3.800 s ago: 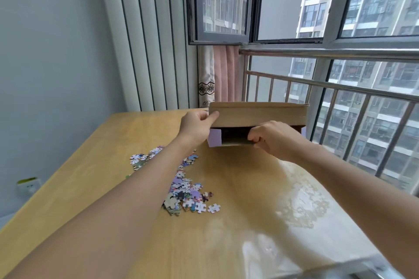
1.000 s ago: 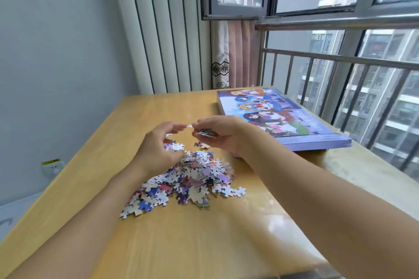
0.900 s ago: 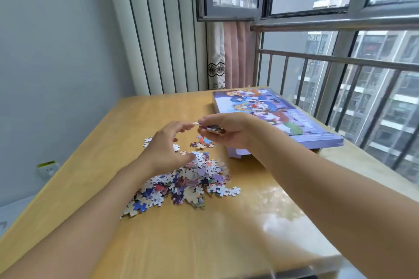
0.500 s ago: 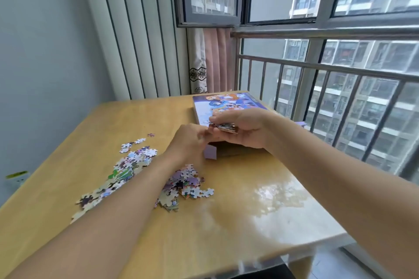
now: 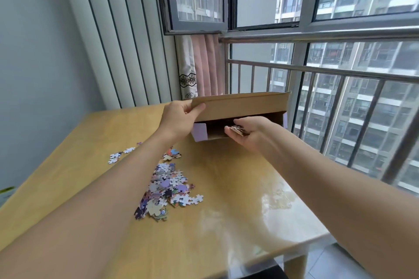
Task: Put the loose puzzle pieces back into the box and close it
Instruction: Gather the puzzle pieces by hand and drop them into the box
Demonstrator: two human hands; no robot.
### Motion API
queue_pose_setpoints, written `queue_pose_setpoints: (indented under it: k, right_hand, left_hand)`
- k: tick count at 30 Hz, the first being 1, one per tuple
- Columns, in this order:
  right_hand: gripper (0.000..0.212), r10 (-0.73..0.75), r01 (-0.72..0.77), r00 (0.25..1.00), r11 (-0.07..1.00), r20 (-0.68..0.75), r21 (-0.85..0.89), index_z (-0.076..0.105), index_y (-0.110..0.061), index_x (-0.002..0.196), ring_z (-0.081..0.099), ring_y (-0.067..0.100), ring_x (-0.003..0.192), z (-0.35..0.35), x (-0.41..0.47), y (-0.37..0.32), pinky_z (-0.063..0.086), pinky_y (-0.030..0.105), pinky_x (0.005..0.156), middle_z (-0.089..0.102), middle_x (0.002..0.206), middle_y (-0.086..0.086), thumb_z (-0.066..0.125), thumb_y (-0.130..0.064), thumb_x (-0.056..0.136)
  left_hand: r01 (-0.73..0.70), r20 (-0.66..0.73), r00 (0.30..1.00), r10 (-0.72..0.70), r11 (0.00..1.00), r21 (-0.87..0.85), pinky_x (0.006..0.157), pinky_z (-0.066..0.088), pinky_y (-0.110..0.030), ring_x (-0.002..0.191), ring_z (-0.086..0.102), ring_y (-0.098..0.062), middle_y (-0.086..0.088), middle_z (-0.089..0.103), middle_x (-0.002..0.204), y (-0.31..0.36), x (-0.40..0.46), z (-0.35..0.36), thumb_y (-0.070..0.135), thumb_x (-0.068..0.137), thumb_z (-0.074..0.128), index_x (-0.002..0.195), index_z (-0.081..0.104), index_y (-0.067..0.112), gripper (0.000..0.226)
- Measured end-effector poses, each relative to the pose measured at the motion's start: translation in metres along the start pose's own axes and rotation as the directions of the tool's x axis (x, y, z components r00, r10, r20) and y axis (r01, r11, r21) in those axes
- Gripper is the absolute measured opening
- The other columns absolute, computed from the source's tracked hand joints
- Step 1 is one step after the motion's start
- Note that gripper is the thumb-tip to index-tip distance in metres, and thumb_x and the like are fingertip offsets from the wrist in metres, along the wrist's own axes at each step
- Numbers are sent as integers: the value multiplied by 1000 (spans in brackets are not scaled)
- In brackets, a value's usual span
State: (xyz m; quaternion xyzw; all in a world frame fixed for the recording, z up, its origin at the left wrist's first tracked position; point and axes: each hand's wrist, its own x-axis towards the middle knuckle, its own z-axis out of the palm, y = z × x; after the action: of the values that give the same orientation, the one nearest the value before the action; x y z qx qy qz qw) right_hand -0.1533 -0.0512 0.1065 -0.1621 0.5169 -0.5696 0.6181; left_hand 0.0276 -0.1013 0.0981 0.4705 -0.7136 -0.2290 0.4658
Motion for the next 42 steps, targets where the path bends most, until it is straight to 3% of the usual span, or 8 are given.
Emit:
queue_pose_setpoints:
  k: [10,16,20,22,24,27,35,42]
  right_hand:
    - [32,-16,71,995,819,-101,569,59,-15,103,61,30,103,37,5,-10,48,47,101,65,111,5,49,-42,89]
    - [78,-135,66,968,950,210,305,63,-19,124,71,35,101,30,23,-22,53,46,95,74,112,11,65,-74,69]
    - [53,-233,294,914,945,332,-144,51,-18,138,57,23,121,18,18,-32,47,36,104,57,135,8,61,-46,94]
    - [33,-331,495,861,716,385,-492,59,-12,125,59,15,107,9,6,-30,51,27,93,60,122,5,61,-27,96]
    - [31,-425,624,742,158,518,-765,63,-24,120,62,13,92,1,-3,-29,51,21,74,63,113,-4,69,-22,89]
    - [31,-479,420,517,-580,709,-698,70,-23,120,66,23,98,-6,0,-21,56,36,79,69,117,-1,71,-21,89]
    - [16,-644,509,51,-641,764,-574,79,-11,95,72,29,83,-18,5,-37,57,42,72,77,92,5,63,-9,92]
    - [14,-498,363,387,-691,776,-625,75,-21,88,64,27,75,-10,-1,-32,55,39,65,73,85,0,63,-19,93]
  left_hand:
    - [12,43,999,-12,1000,-7,60,43,-19,57,50,-9,19,54,48,19,2,-6,39,96,65,76,75,12,35]
    - [42,-32,998,-47,990,-133,87,58,-40,85,70,-15,2,77,89,28,8,-23,41,96,65,90,78,21,25]
    - [30,-87,995,-45,986,-167,92,56,-43,97,70,-23,0,77,94,37,8,-35,39,97,63,77,71,32,22]
    - [22,-93,995,-39,985,-174,92,56,-43,97,70,-21,4,77,93,38,9,-39,38,97,64,79,72,31,21]
    - [30,-94,994,-47,984,-173,92,57,-43,95,70,-19,7,76,91,37,10,-39,39,97,64,80,72,31,20]
    - [45,-101,993,-63,983,-178,91,56,-49,84,65,-19,0,73,86,33,9,-35,43,96,64,84,76,14,33]
    - [-44,-65,997,33,982,-182,92,55,-42,92,65,-12,2,73,99,40,12,-37,48,98,57,103,72,25,28]
    - [71,-39,996,-83,968,-240,93,56,-51,92,67,-32,-20,71,106,26,6,-31,52,93,62,94,74,5,48]
